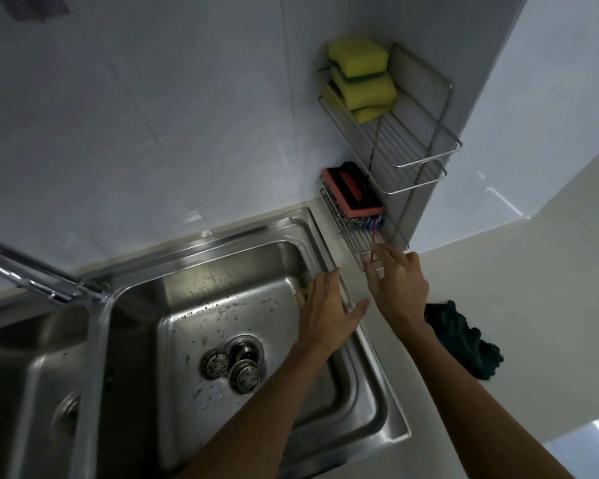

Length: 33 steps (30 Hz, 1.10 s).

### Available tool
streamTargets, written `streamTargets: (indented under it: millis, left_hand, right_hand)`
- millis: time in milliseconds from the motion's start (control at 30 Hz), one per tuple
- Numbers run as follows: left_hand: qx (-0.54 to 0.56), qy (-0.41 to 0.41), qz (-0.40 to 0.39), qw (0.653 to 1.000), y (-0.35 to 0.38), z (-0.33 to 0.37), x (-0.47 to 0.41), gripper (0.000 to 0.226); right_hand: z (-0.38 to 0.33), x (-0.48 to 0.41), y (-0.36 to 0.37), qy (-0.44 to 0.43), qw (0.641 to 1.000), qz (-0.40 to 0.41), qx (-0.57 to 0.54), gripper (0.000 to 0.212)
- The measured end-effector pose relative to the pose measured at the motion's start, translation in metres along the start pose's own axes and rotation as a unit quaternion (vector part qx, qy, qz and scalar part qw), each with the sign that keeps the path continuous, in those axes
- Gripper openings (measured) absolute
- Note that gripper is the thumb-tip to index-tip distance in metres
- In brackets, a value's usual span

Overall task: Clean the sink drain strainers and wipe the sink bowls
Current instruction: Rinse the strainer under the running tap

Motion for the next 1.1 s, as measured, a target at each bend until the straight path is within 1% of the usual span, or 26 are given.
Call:
streamTargets:
  millis: [200,300,367,433,500,567,600,633,667,700,733,800,867,900,933,1000,1067,1100]
  left_hand:
    - [-0.004,0.003,-0.009,1.0,0.001,-0.005,0.004,0.085]
    - [-0.007,0.012,-0.004,1.0,-0.004,-0.007,0.009,0.086]
    - [-0.014,0.017,0.002,1.0,-0.014,-0.01,0.013,0.086]
    - [-0.012,0.02,0.003,1.0,-0.029,-0.02,0.019,0.088]
    - [-0.012,0.019,0.008,1.0,-0.051,-0.043,0.03,0.088]
    - [-0.028,0.015,0.021,0.999,-0.081,-0.077,0.049,0.085]
    - [-0.037,0.004,0.029,0.999,-0.098,-0.098,0.061,0.084]
    - [-0.043,-0.014,0.041,0.998,-0.117,-0.122,0.074,0.083]
    - [-0.044,-0.039,0.057,0.997,-0.137,-0.147,0.087,0.082]
    - [-0.039,-0.07,0.077,0.994,-0.159,-0.174,0.101,0.081]
    - [-0.035,-0.104,0.098,0.989,-0.182,-0.201,0.114,0.08]
    - [-0.043,-0.156,0.135,0.977,-0.229,-0.253,0.137,0.084]
    - [-0.057,-0.177,0.169,0.968,-0.273,-0.296,0.15,0.089]
    - [-0.065,-0.178,0.179,0.965,-0.292,-0.314,0.153,0.09]
    - [-0.078,-0.172,0.183,0.965,-0.309,-0.33,0.151,0.09]
    - [-0.124,-0.143,0.156,0.969,-0.332,-0.356,0.136,0.092]
    - [-0.186,-0.103,0.111,0.971,-0.344,-0.374,0.112,0.092]
    - [-0.217,-0.082,0.091,0.968,-0.347,-0.38,0.1,0.089]
  right_hand:
    - [0.0,0.004,0.009,-0.011,0.999,-0.041,0.016,0.056]
    - [-0.006,0.004,-0.001,0.001,0.999,-0.039,0.016,0.062]
    - [-0.02,0.004,-0.015,-0.001,1.0,-0.025,0.0,0.061]
    - [-0.044,0.007,-0.026,-0.011,0.999,-0.015,-0.039,0.053]
    - [-0.082,0.014,-0.03,-0.021,0.994,-0.023,-0.101,0.045]
    - [-0.127,0.026,-0.026,-0.021,0.981,-0.035,-0.189,0.04]
    - [-0.151,0.034,-0.02,-0.015,0.968,-0.048,-0.246,0.039]
    - [-0.176,0.042,-0.01,0.001,0.948,-0.076,-0.309,0.037]
    - [-0.202,0.052,0.005,0.03,0.92,-0.122,-0.37,0.036]
    - [-0.23,0.065,0.023,0.071,0.885,-0.18,-0.425,0.033]
    - [-0.258,0.08,0.041,0.118,0.839,-0.236,-0.476,0.03]
    - [-0.314,0.114,0.077,0.222,0.732,-0.321,-0.558,0.028]
    - [-0.37,0.148,0.106,0.308,0.619,-0.384,-0.612,0.033]
    - [-0.396,0.162,0.118,0.332,0.573,-0.407,-0.63,0.036]
    - [-0.42,0.171,0.129,0.343,0.538,-0.422,-0.644,0.037]
    - [-0.46,0.18,0.149,0.366,0.492,-0.43,-0.663,0.037]
    - [-0.489,0.179,0.17,0.4,0.466,-0.416,-0.671,0.035]
    - [-0.499,0.177,0.18,0.414,0.46,-0.407,-0.672,0.039]
Point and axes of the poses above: each hand's wrist, its own x-axis away from the middle knuckle, its own y-axis out of the palm, z = x × y, the point moved 9 cm from there along -x, towards the middle knuckle, and after that the axes turned 2 degrees about z, right-handed, at the moved point
